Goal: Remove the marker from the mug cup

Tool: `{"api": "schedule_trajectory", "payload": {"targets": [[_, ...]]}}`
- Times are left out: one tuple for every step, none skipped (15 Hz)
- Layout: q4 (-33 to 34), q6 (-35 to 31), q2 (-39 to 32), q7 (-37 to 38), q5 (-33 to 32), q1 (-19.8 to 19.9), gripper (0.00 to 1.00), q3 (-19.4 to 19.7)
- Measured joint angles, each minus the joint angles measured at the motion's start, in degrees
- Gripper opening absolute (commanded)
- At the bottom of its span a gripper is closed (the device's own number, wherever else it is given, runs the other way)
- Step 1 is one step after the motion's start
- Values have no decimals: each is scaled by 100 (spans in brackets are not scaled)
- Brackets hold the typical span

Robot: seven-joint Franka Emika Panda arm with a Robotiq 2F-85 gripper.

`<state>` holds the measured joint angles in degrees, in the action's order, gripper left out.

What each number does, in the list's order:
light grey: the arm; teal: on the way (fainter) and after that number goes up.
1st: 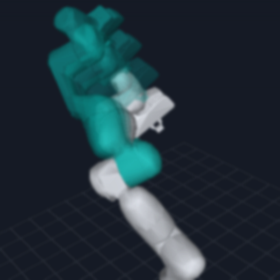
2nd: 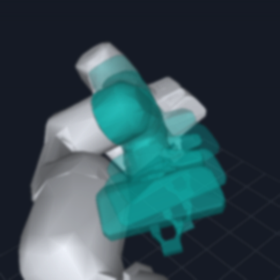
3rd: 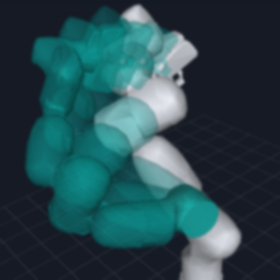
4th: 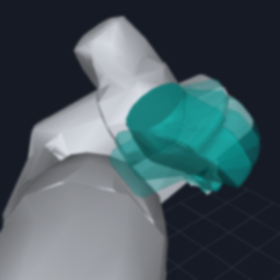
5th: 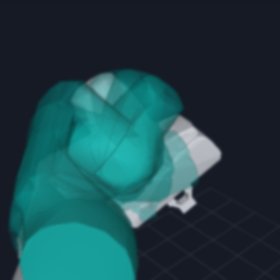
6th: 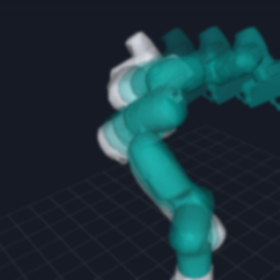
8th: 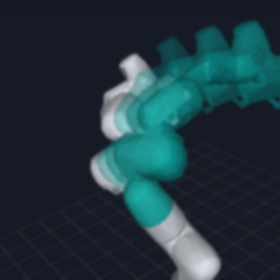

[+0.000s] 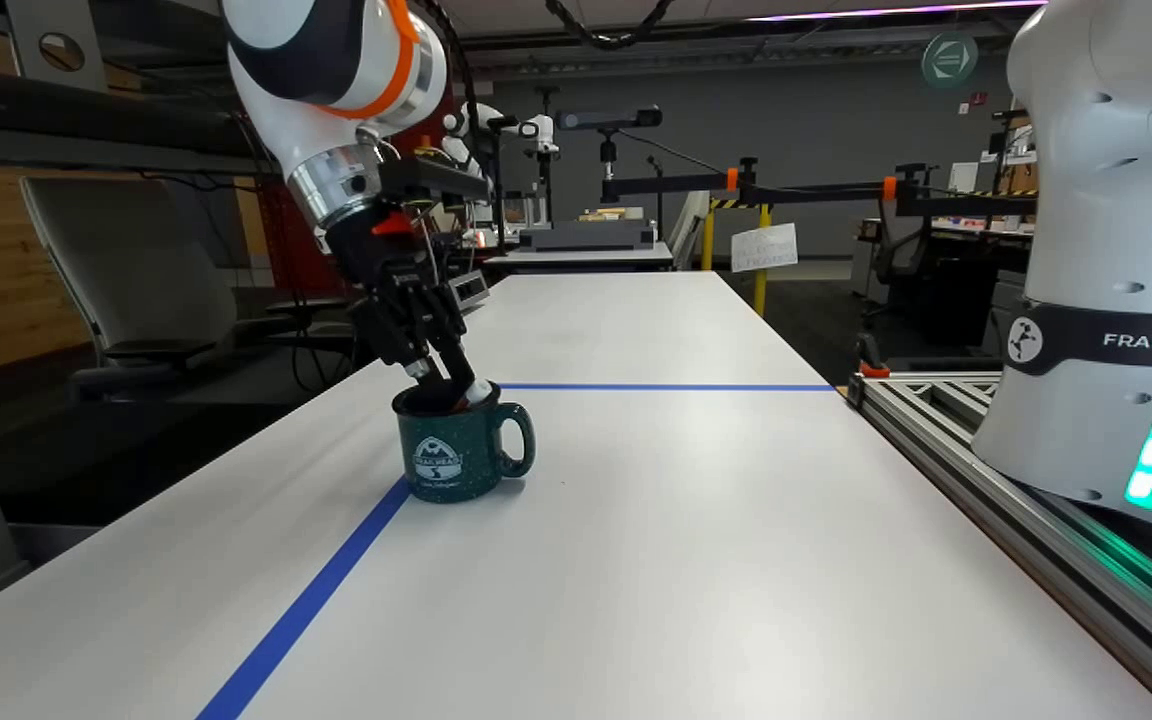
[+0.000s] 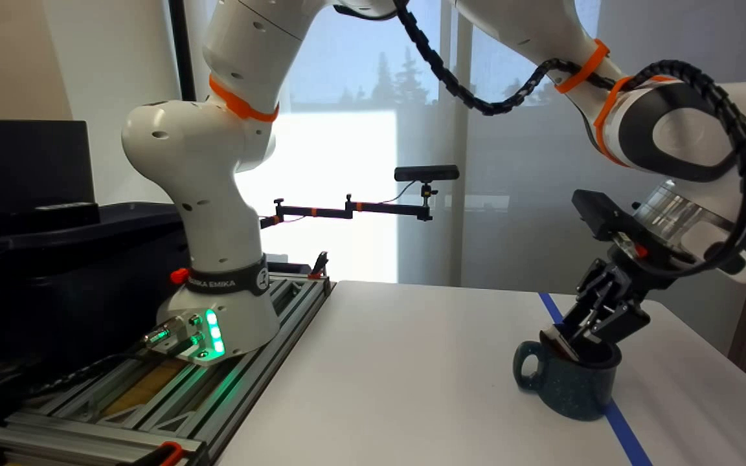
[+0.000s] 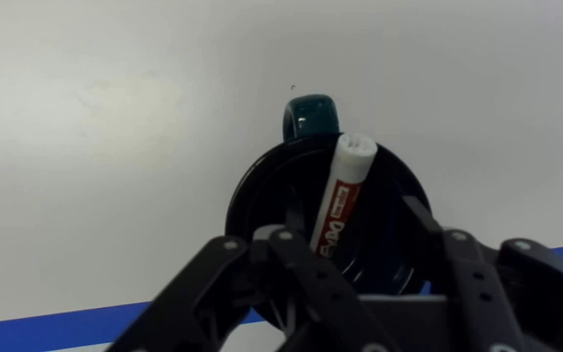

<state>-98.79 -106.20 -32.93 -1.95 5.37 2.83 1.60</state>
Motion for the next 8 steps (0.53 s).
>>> {"api": "schedule_trajectory", "payload": {"targets": [[32, 0, -31, -36, 0, -1, 35, -10], [65, 8, -57, -61, 0, -1, 38, -19], [94, 21, -80, -78, 0, -1, 42, -28], [121, 38, -105, -94, 0, -1, 48, -31], [140, 50, -130, -110, 0, -1, 45, -32], [145, 54, -147, -125, 0, 0, 48, -31], [146, 55, -162, -136, 0, 1, 48, -30], [149, 57, -180, -144, 0, 3, 47, -30]]}}
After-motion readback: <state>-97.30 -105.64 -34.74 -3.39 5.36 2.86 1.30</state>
